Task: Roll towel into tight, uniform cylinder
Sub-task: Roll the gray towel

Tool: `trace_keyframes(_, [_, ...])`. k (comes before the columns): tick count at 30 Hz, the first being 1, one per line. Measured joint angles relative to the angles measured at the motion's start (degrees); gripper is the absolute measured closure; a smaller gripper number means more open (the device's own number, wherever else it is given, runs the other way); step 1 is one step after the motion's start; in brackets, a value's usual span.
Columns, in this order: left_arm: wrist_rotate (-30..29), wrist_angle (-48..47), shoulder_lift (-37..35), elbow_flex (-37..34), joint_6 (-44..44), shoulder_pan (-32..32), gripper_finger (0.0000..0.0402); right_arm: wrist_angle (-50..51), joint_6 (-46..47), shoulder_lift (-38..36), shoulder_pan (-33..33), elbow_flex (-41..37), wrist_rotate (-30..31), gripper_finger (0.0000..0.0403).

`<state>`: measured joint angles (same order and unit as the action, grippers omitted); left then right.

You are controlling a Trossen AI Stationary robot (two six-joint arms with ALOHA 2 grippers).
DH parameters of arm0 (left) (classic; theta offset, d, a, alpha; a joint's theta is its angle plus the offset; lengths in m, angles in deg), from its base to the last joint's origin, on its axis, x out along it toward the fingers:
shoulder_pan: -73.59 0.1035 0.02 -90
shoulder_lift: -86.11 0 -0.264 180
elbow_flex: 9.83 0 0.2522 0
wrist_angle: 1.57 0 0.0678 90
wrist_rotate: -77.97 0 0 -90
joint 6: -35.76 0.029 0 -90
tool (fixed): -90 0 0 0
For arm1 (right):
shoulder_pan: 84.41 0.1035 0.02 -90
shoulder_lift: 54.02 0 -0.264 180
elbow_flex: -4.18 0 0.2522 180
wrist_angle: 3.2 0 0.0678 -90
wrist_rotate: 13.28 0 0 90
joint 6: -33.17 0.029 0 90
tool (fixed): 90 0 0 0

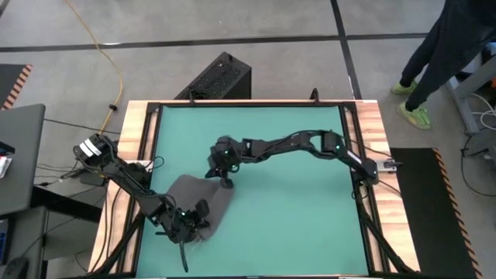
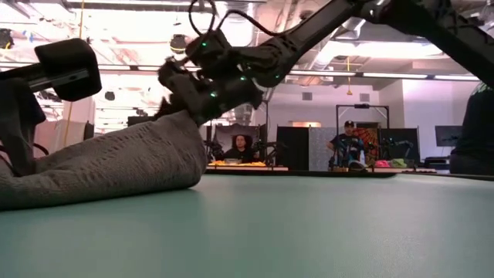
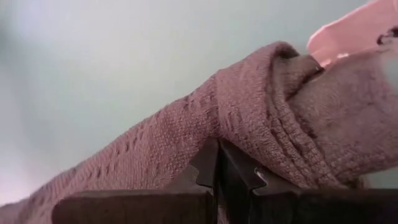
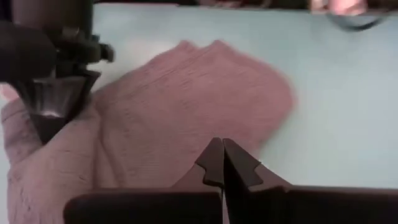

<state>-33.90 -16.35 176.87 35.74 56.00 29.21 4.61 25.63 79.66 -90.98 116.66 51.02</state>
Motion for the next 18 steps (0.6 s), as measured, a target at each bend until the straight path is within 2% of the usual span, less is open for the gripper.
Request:
trace_keyframes(6, [0.4, 0.1, 0.0, 0.0, 1.1, 0.4, 0.0401, 4.9, -1.8, 6.4, 1.6, 9.3, -4.0, 0.0391])
trace_keyframes(12, [0.1, 0.1, 0.0, 0.0, 1.6, 0.3, 0.0401, 19.9, -4.9, 11.4, 1.7, 20.8, -4.4, 0.0392])
trace_keyframes(14, [-0.2, 0.0, 0.0, 0.0, 2.6, 0.3, 0.0401, 25.2, -5.0, 12.4, 1.6, 22.7, -4.1, 0.0392])
trace_keyframes(18, [-0.3, -0.8, 0.1, 0.6, 4.1, 0.3, 0.0401, 28.2, -4.8, 11.6, 1.5, 23.2, -0.9, 0.0393])
